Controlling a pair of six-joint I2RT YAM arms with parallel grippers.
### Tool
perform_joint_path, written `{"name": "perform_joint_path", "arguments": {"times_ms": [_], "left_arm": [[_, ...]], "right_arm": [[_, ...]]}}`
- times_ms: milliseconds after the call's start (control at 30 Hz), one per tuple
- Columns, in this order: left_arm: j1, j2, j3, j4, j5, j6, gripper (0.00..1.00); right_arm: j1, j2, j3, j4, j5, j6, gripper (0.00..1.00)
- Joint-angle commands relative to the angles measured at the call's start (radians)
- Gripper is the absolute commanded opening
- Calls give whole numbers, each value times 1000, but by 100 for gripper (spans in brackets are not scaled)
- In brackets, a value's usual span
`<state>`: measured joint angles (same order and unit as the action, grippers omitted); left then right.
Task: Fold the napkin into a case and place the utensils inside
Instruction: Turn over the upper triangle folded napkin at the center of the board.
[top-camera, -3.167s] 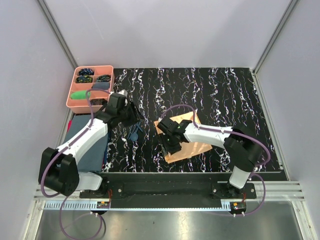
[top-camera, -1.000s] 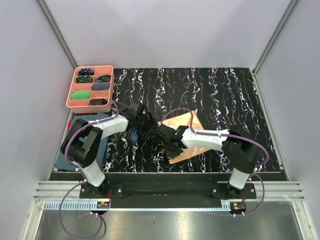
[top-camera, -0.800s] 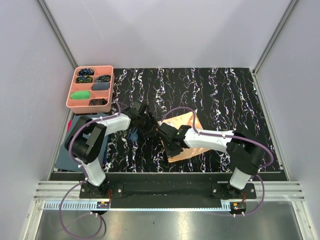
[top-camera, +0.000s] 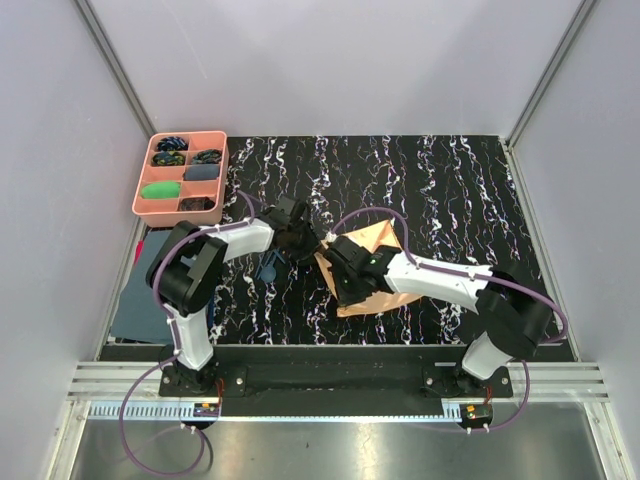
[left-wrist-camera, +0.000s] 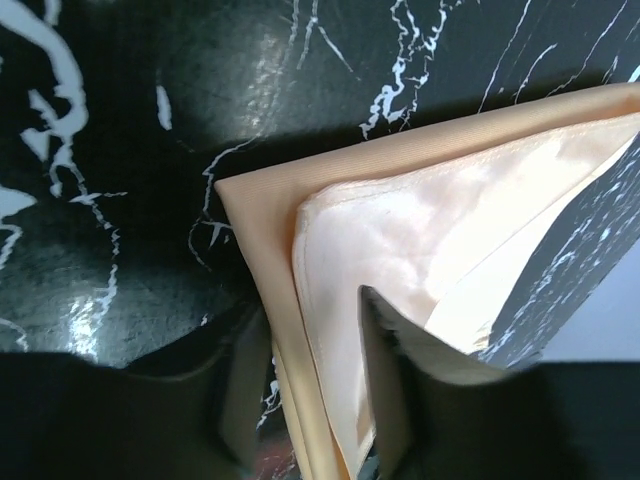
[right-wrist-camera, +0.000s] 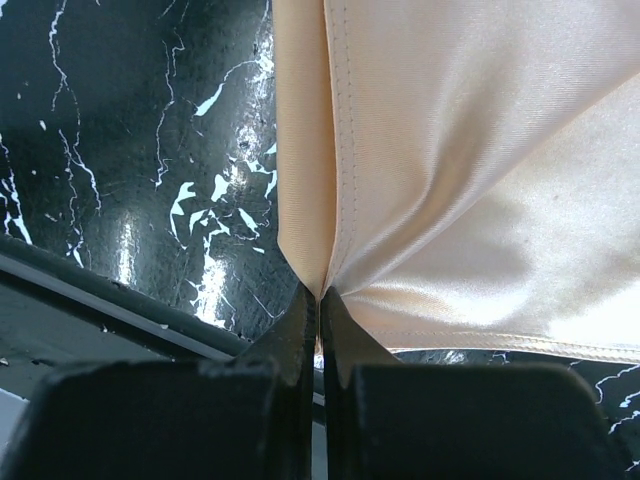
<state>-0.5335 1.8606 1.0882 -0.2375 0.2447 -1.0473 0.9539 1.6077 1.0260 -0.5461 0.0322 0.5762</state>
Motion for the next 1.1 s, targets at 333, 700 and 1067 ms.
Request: {"name": "perform_joint_path", "arguments": {"times_ms": [333, 700, 1067], "left_arm": [[-5, -104, 197, -129, -153, 214, 0], [95, -328, 165, -229, -148, 271, 0], [146, -597, 262, -299, -321, 363, 0]], "right_arm": [[-30, -88, -18, 40, -57, -84, 0], [-27, -40, 156, 121, -328, -95, 0], [3, 37, 289, 452, -747, 83, 0]]}}
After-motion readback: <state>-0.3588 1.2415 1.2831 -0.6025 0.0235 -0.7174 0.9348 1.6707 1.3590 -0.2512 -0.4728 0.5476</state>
